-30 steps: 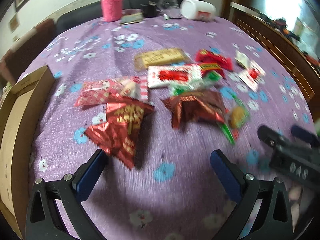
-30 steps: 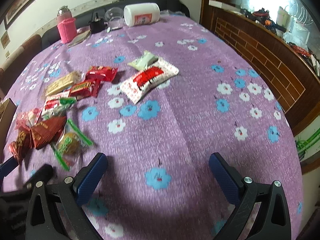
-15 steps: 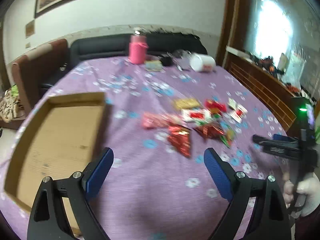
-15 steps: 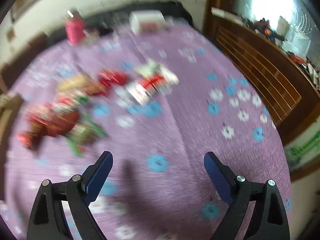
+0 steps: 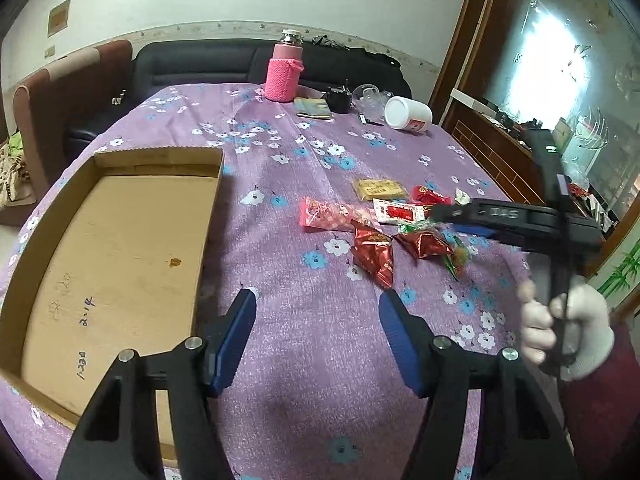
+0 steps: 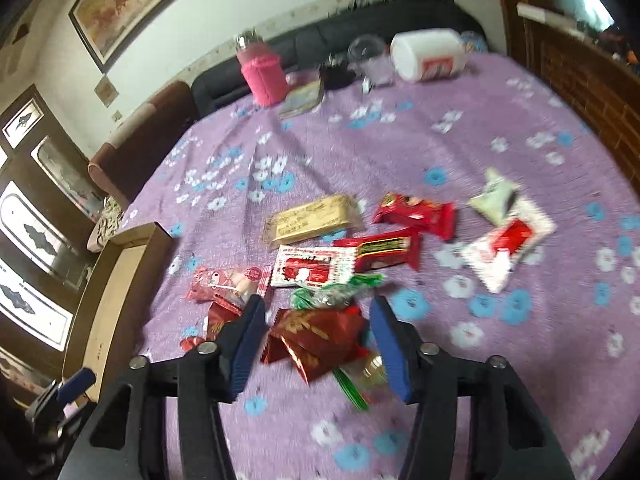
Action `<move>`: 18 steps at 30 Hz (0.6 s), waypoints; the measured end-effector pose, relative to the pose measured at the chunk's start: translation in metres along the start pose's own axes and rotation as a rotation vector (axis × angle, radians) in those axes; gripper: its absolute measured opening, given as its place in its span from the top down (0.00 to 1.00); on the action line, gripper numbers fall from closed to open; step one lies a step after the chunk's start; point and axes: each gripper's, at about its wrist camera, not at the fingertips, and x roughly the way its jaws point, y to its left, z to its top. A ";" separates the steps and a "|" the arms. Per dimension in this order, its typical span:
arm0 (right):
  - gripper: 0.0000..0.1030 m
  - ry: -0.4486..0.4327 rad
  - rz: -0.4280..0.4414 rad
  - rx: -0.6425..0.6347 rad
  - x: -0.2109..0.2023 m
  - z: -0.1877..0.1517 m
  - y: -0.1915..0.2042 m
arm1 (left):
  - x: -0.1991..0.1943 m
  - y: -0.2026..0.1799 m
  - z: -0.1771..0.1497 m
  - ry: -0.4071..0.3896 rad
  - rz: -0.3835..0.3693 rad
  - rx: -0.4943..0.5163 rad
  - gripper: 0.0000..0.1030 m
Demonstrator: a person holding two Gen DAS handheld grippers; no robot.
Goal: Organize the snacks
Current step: 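Grasp a red foil snack packet with the left gripper while the right gripper grasps another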
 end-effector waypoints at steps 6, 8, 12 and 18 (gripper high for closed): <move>0.45 0.091 0.104 -0.131 0.007 -0.010 0.027 | 0.004 0.008 0.002 0.013 -0.018 0.015 0.38; 0.45 0.087 0.039 -0.197 0.010 -0.013 0.038 | 0.008 0.006 0.002 0.023 -0.029 0.022 0.38; 0.39 0.076 -0.103 -0.301 0.031 -0.015 0.052 | 0.014 -0.003 0.002 0.035 -0.044 0.050 0.38; 0.39 0.092 -0.083 -0.304 0.041 -0.018 0.046 | 0.018 -0.013 0.007 0.042 -0.040 0.091 0.38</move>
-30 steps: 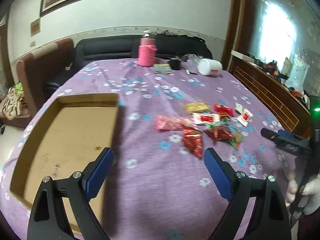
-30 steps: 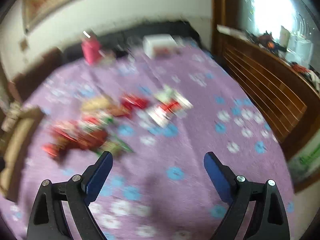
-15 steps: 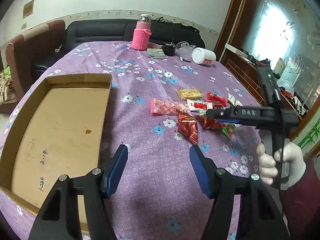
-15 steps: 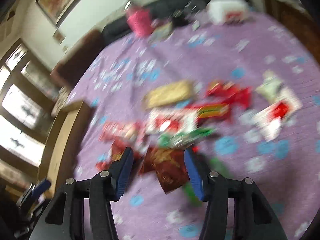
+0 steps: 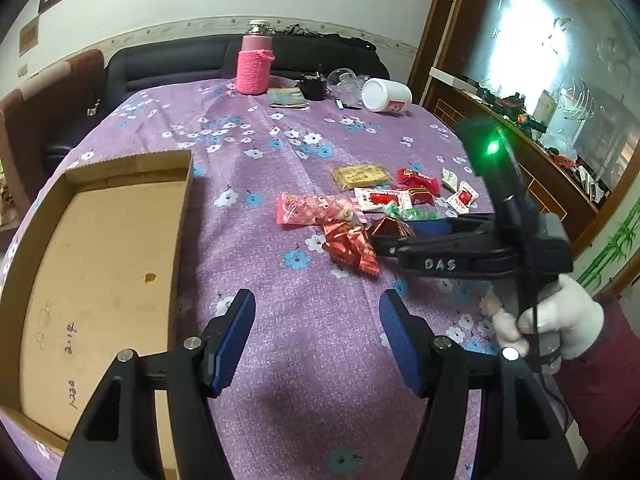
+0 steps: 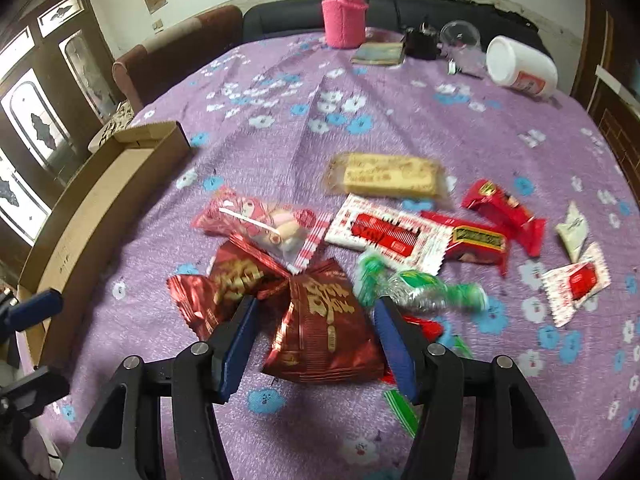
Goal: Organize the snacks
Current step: 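Grasp a red foil snack packet with the left gripper while the right gripper grasps another, then carry both red foil packets to the cardboard tray and open both grippers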
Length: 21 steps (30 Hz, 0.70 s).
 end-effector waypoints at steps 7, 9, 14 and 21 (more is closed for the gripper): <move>0.50 -0.035 0.091 0.074 -0.006 -0.002 -0.006 | 0.012 -0.006 0.009 0.015 -0.011 -0.001 0.38; 0.50 -0.059 0.094 0.097 -0.015 -0.004 -0.010 | 0.017 -0.011 0.013 0.018 -0.016 0.007 0.38; 0.50 -0.127 0.089 0.156 -0.046 -0.012 -0.027 | 0.040 -0.028 0.029 0.041 -0.044 0.028 0.38; 0.49 -0.159 0.099 0.217 -0.076 -0.032 -0.043 | 0.101 -0.043 0.043 0.118 -0.010 0.050 0.38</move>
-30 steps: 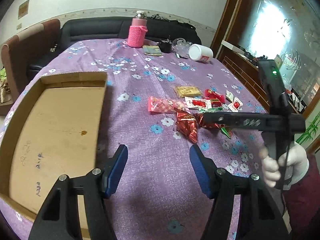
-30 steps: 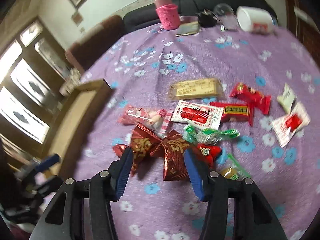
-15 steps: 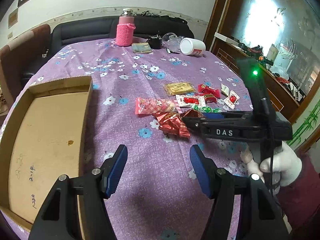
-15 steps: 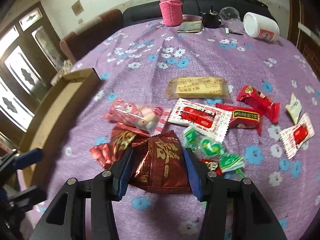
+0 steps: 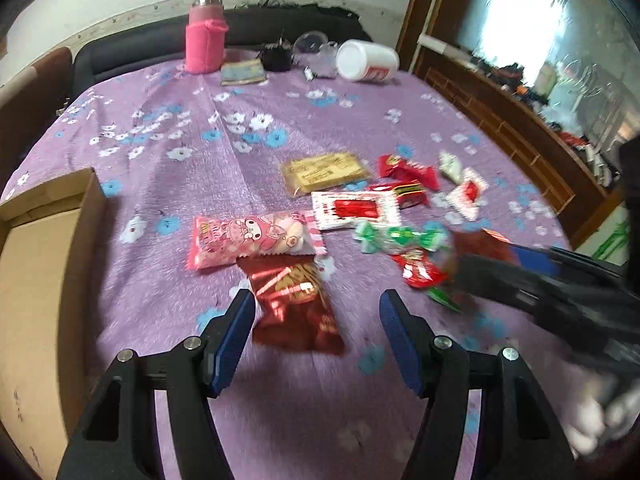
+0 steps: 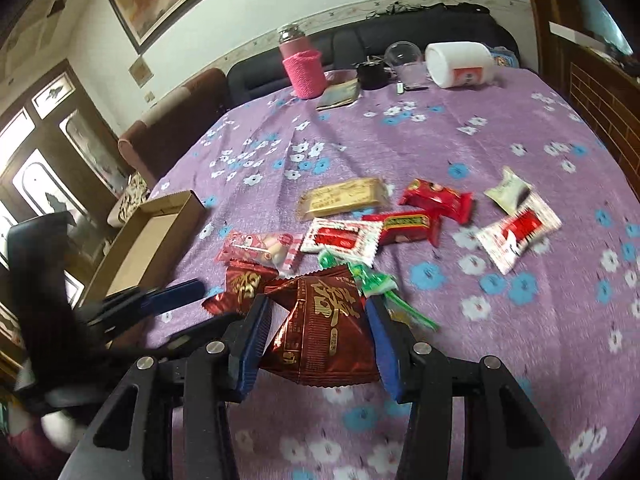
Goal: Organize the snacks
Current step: 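Carry both red foil packets to the cardboard tray and open both grippers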
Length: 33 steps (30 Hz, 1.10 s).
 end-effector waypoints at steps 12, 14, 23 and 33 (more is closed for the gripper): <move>0.49 -0.019 0.018 0.000 -0.010 -0.007 0.013 | -0.018 0.013 -0.012 -0.016 -0.027 -0.065 0.68; 0.49 -0.018 0.034 -0.014 -0.011 -0.008 0.025 | -0.044 0.024 -0.018 -0.049 -0.048 -0.099 0.68; 0.49 0.036 0.239 -0.188 0.015 -0.005 0.158 | -0.153 0.150 -0.073 -0.167 0.184 -0.337 0.67; 0.48 0.194 0.284 -0.346 0.114 -0.034 0.287 | -0.157 0.247 -0.110 -0.111 0.326 -0.486 0.66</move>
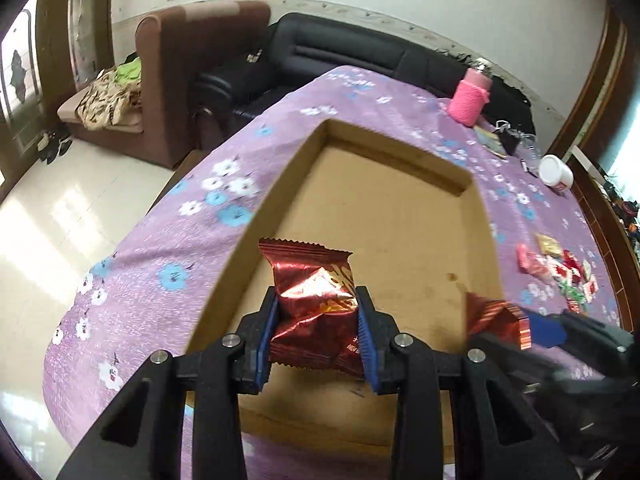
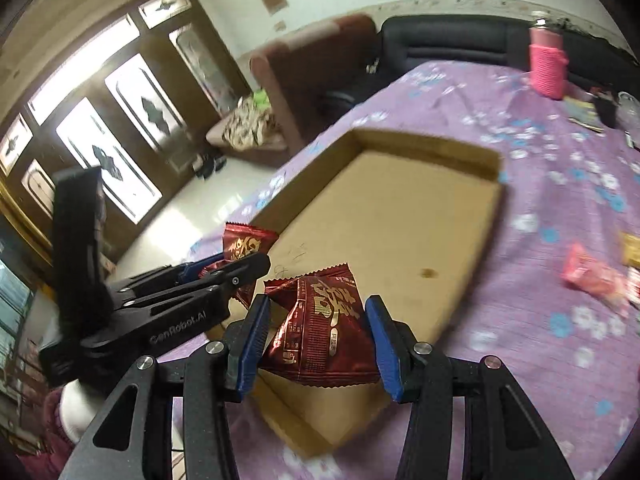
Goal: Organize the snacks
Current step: 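Carry both red foil packets to the cardboard tray and open both grippers, then grasp the pink candy with the left gripper while the right grasps the green egg snack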
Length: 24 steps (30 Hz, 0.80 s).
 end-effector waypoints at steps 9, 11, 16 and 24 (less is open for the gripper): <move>0.44 0.032 -0.035 0.009 0.032 -0.001 0.009 | -0.016 0.028 -0.006 -0.040 -0.074 -0.090 0.49; 0.40 0.010 -0.040 0.010 0.021 0.001 0.011 | -0.024 0.028 -0.005 -0.060 -0.088 -0.106 0.47; 0.40 -0.090 -0.069 0.010 -0.027 -0.001 0.001 | -0.051 0.018 -0.003 -0.112 -0.137 -0.113 0.44; 0.40 -0.176 -0.285 0.261 -0.113 -0.009 -0.137 | -0.084 -0.043 -0.013 -0.163 -0.283 -0.012 0.33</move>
